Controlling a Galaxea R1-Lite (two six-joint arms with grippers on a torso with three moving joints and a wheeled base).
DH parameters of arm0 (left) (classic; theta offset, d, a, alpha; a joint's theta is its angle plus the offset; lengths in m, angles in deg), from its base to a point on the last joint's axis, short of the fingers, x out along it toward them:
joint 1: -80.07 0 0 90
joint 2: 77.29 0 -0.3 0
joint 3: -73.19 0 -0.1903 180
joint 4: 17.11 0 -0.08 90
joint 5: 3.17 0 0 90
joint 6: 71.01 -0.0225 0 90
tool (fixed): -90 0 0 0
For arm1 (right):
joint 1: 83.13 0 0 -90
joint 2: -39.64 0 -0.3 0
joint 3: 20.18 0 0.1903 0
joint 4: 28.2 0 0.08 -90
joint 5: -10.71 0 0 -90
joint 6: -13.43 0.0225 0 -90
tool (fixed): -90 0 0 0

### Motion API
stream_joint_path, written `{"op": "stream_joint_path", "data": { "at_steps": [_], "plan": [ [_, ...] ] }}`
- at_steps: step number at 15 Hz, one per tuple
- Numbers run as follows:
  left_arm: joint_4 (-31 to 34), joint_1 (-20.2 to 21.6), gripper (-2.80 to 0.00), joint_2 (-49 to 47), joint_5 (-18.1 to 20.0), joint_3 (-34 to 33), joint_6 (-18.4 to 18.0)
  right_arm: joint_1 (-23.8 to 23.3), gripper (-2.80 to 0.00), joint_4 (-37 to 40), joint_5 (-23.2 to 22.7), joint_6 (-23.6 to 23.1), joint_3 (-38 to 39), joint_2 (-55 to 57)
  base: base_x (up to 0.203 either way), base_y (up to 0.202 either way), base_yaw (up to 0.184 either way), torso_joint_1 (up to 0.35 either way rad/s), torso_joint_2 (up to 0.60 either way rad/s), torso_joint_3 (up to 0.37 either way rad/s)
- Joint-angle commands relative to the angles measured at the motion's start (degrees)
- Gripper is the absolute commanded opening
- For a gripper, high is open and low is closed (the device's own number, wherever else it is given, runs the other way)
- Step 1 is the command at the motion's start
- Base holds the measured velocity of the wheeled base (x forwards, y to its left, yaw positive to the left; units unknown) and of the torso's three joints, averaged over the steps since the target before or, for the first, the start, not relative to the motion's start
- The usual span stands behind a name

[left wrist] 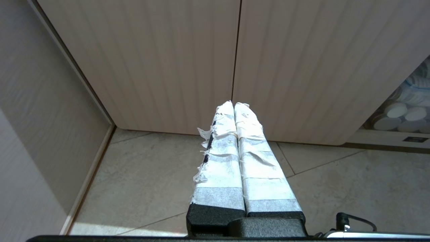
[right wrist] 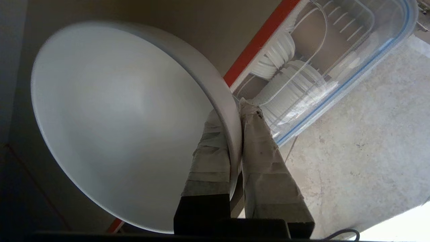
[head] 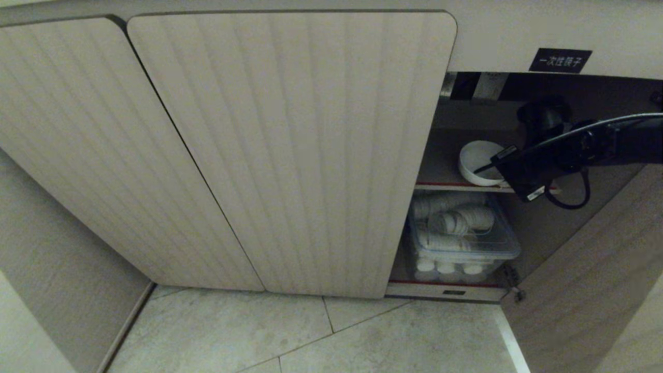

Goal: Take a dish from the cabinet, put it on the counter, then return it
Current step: Put it back into the cabinet

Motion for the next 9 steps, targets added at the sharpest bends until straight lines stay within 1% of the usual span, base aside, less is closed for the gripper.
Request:
{"op": "stream_joint_path", "data": {
  "at_steps": [1,4,9],
  "plan": [
    [-0.04,0.01,-2.80,0.02,-0.07,-0.03,0.03,0.01,-2.80,-0.07,0.12,0.32,-0.34,0.53,0.000,0.000,0.000,0.000,0.00,0.000],
    [-0.04,0.01,-2.80,0.02,0.02,0.04,0.03,0.05,-2.80,0.56,-0.11,0.32,-3.10,1.41,0.000,0.000,0.000,0.000,0.00,0.000],
    [-0.04,0.01,-2.80,0.02,-0.07,-0.05,0.03,0.18,-2.80,2.60,-0.49,0.05,-3.41,1.45,0.000,0.000,0.000,0.000,0.00,0.000]
  ]
}}
